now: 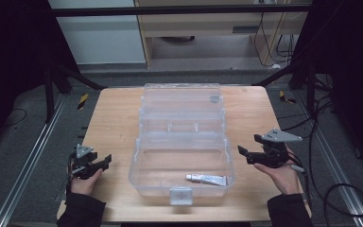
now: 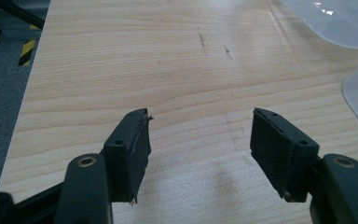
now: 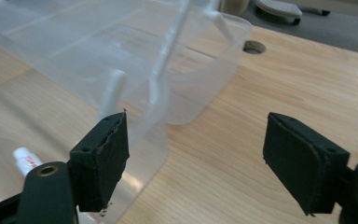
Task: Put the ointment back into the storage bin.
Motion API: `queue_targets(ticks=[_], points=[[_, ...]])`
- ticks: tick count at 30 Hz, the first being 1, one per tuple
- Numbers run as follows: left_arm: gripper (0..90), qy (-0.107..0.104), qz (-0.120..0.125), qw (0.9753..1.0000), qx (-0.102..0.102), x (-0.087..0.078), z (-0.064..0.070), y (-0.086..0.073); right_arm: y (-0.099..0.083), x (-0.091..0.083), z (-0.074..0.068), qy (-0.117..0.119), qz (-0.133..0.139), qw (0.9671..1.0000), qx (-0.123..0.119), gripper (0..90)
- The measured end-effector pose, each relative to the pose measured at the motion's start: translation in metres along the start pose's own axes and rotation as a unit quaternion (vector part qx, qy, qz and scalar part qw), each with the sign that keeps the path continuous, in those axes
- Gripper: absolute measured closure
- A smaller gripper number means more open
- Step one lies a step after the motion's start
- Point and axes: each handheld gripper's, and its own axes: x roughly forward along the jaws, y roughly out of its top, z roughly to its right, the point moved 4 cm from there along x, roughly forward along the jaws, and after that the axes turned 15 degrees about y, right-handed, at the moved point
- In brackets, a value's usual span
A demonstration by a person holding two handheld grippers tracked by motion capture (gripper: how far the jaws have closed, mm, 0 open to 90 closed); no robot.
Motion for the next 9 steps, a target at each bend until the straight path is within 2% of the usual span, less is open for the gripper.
queue_targets(ticks=[3, 9], points=[[37.0, 0.0, 0.001, 1.0, 0.001, 0.001, 0.0, 0.0, -0.009, 0.003, 0.009, -0.009, -0.004, 0.9998, 0.018, 21.3], [34.6, 0.005, 0.0, 1.0, 0.003, 0.002, -0.001, -0.001, -0.025, 0.007, 0.023, -0.029, -0.022, 0.9987, 0.036, 19.6]])
